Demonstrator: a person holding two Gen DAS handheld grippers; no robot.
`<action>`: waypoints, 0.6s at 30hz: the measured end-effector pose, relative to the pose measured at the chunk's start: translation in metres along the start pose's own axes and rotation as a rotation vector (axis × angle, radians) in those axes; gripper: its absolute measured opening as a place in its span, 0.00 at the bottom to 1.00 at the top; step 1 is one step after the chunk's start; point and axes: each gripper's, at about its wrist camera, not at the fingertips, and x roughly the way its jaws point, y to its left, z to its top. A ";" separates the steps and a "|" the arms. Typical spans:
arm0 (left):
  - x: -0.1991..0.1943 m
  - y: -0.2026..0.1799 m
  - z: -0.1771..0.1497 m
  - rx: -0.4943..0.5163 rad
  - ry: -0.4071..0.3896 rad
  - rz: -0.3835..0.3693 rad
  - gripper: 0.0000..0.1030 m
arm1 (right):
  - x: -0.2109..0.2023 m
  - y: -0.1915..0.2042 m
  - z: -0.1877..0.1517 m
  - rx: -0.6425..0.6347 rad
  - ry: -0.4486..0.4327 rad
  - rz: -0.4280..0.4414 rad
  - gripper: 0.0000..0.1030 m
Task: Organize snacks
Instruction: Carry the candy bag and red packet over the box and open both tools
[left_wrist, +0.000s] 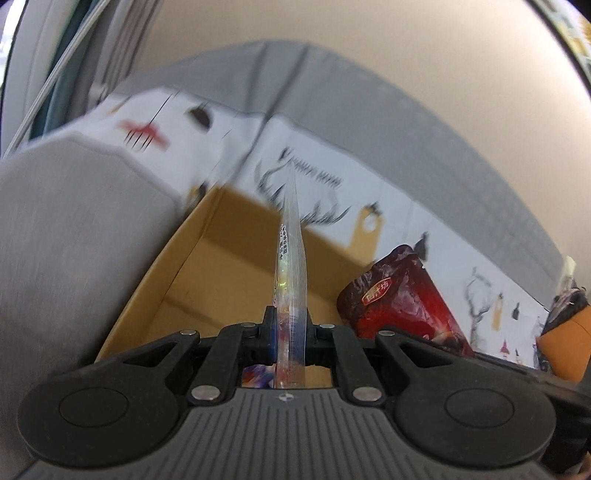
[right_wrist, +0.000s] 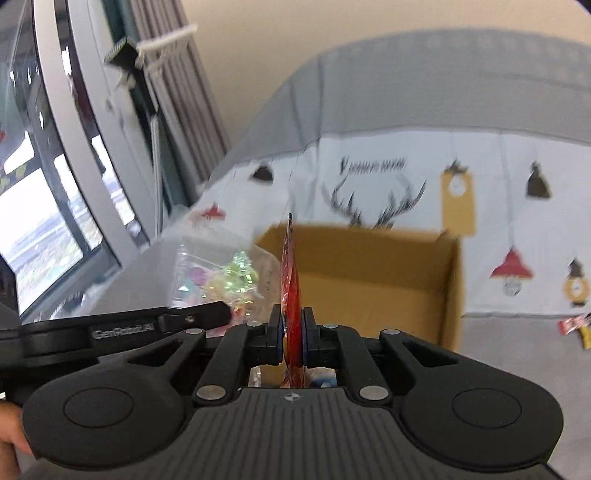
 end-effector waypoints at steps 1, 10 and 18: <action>0.002 0.005 -0.004 -0.001 0.005 0.010 0.10 | 0.008 0.003 -0.005 -0.010 0.021 -0.002 0.09; 0.025 0.031 -0.026 0.006 0.088 0.086 0.10 | 0.055 0.010 -0.047 -0.033 0.179 -0.032 0.09; 0.012 0.021 -0.020 -0.038 0.072 0.123 0.56 | 0.049 -0.001 -0.045 0.044 0.141 0.051 0.67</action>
